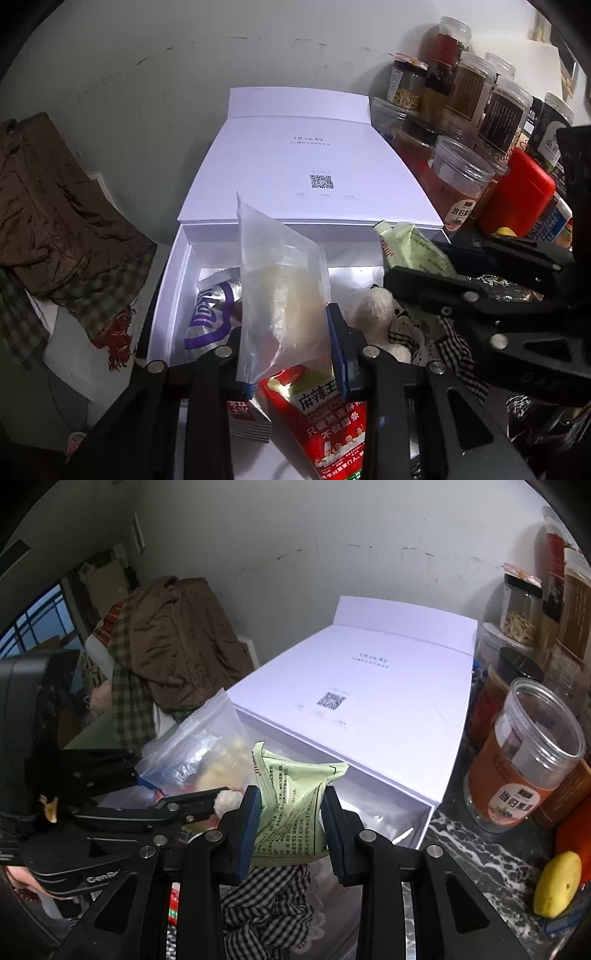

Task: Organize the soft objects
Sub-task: 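Open the left tool to drop the zip bag while the right tool releases the packet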

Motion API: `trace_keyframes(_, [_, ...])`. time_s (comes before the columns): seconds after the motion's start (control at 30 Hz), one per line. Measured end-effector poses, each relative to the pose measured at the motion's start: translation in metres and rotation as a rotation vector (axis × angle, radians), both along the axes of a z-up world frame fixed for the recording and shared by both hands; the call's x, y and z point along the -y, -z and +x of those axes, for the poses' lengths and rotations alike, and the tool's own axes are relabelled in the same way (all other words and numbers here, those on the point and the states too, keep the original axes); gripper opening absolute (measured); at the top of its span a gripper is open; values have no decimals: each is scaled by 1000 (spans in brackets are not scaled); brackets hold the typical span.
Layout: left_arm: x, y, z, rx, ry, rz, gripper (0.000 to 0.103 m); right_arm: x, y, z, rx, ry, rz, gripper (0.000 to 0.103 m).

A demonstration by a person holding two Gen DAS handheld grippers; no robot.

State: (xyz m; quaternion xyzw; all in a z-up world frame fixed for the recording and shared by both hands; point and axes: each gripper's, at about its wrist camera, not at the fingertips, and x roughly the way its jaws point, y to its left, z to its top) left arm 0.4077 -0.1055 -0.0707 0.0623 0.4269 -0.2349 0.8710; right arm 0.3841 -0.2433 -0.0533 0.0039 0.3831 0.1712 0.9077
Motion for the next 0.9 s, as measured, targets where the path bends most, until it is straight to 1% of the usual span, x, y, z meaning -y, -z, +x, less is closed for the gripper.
trace_keyframes(0.1, [0,1,2,-16,-5,5,31,-4,5,1,-11,-12,-11,33])
trace_keyframes(0.3, [4,4,9,-60,-40,35,33,-3,0,4,-27,4,7,35])
trace_keyframes(0.37, [6,4,9,-65,-48,52,34,-3,-1,3,-34,11,6,35])
trace_keyframes(0.47, [9,1,8,-63,-57,76,34,-1,-6,0,-47,14,6,38])
trace_keyframes(0.5, [10,0,7,-62,-60,82,34,0,-8,-2,-48,15,6,45])
trace_keyframes(0.53, [11,-1,6,-62,-63,84,35,0,-11,-4,-46,16,8,56])
trace_keyframes(0.57, [10,-3,6,-63,-68,84,35,1,-13,-6,-40,13,10,60])
trace_keyframes(0.6, [10,-5,5,-64,-75,81,35,2,-16,-8,-33,13,6,62])
trace_keyframes(0.67, [9,-9,2,-62,-87,84,35,4,-20,-13,-25,19,-18,62])
trace_keyframes(0.73, [9,-13,-2,-49,-101,106,36,7,-25,-16,-24,31,-29,62])
trace_keyframes(0.77, [9,-16,-3,-43,-105,113,38,8,-27,-19,-22,33,-31,62])
trace_keyframes(0.8, [10,-19,-5,-34,-111,120,46,9,-30,-22,-17,33,-35,62])
trace_keyframes(0.83, [10,-21,-7,-25,-113,125,58,9,-32,-25,-12,34,-41,62])
trace_keyframes(0.87, [11,-25,-11,-5,-116,136,64,10,-35,-28,-4,36,-51,62])
trace_keyframes(0.9, [11,-27,-12,11,-123,150,75,10,-37,-31,3,37,-60,62])
